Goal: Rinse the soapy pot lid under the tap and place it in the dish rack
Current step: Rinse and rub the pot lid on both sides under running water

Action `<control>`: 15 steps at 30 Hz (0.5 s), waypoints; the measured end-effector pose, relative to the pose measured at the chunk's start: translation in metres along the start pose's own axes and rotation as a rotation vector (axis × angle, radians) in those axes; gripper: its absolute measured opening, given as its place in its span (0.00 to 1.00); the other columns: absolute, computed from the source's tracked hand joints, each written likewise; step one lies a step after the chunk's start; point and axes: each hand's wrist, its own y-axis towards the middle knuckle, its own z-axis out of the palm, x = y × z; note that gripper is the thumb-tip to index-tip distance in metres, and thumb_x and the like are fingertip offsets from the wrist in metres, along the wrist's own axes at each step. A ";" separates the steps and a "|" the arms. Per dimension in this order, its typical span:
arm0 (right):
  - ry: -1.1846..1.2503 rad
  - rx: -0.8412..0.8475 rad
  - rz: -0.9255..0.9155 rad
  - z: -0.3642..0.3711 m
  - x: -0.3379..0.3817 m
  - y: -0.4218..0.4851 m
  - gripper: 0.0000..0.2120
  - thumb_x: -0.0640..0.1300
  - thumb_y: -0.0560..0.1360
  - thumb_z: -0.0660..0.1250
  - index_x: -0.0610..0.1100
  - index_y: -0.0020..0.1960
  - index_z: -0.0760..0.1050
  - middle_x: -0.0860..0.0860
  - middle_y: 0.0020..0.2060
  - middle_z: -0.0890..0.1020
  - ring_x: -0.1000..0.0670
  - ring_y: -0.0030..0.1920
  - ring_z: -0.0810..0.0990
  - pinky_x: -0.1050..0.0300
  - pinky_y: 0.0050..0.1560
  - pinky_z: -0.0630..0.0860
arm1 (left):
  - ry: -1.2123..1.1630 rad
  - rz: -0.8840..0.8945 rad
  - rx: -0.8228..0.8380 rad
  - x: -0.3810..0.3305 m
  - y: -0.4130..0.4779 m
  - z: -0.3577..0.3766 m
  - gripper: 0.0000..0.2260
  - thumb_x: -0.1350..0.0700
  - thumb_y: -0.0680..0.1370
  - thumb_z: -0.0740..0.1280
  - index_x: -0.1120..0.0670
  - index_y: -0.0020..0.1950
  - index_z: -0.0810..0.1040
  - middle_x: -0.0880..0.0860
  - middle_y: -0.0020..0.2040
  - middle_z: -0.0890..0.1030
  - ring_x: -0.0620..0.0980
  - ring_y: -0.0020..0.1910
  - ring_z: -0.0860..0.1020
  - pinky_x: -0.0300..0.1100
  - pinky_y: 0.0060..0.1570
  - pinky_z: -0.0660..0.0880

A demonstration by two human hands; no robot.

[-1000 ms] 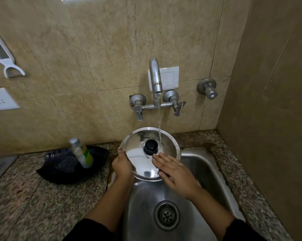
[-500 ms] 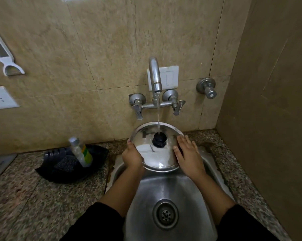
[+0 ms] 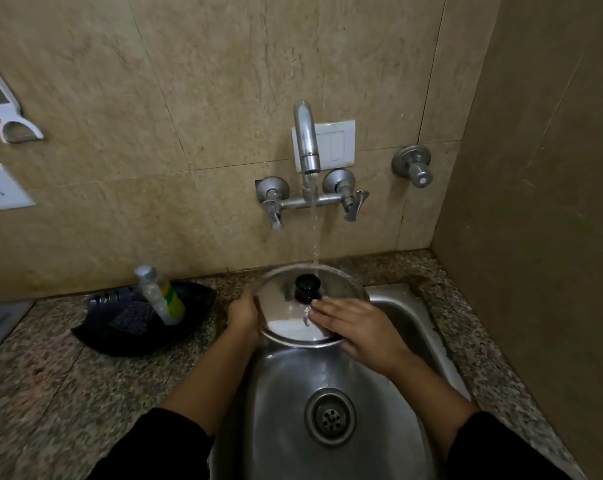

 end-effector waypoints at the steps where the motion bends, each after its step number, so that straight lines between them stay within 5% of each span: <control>1: 0.012 -0.079 -0.001 -0.001 0.003 0.001 0.26 0.41 0.69 0.66 0.50 0.67 0.74 0.53 0.65 0.77 0.52 0.65 0.75 0.54 0.64 0.72 | -0.019 -0.059 0.077 0.000 -0.002 -0.005 0.21 0.46 0.82 0.56 0.63 0.56 0.77 0.60 0.44 0.80 0.58 0.40 0.78 0.47 0.39 0.78; 4: 0.257 -0.284 0.269 -0.015 0.013 0.014 0.13 0.42 0.74 0.65 0.49 0.58 0.79 0.49 0.50 0.85 0.51 0.50 0.83 0.55 0.49 0.79 | 0.129 -0.127 0.187 0.001 -0.004 -0.021 0.30 0.35 0.79 0.48 0.59 0.42 0.75 0.56 0.36 0.75 0.52 0.33 0.73 0.40 0.31 0.73; 7: 0.689 -0.315 0.630 -0.025 0.010 0.028 0.07 0.42 0.75 0.68 0.50 0.51 0.80 0.50 0.42 0.85 0.53 0.43 0.83 0.55 0.43 0.79 | 0.200 0.018 0.071 0.011 0.001 -0.036 0.26 0.37 0.80 0.49 0.56 0.40 0.73 0.55 0.39 0.74 0.56 0.41 0.77 0.46 0.44 0.74; 11: 1.045 -0.402 0.891 -0.026 0.005 0.040 0.10 0.34 0.71 0.70 0.48 0.41 0.81 0.49 0.38 0.84 0.51 0.39 0.82 0.54 0.45 0.77 | 0.052 -0.003 0.181 0.027 0.012 -0.048 0.25 0.37 0.80 0.50 0.54 0.51 0.78 0.57 0.53 0.80 0.55 0.52 0.77 0.48 0.55 0.72; 15: 1.371 -0.358 1.190 -0.019 0.000 0.040 0.08 0.33 0.70 0.69 0.39 0.48 0.80 0.40 0.43 0.84 0.41 0.41 0.83 0.50 0.44 0.79 | -0.091 -0.079 0.467 0.033 0.015 -0.048 0.30 0.35 0.79 0.50 0.55 0.66 0.76 0.60 0.61 0.80 0.60 0.62 0.76 0.55 0.63 0.71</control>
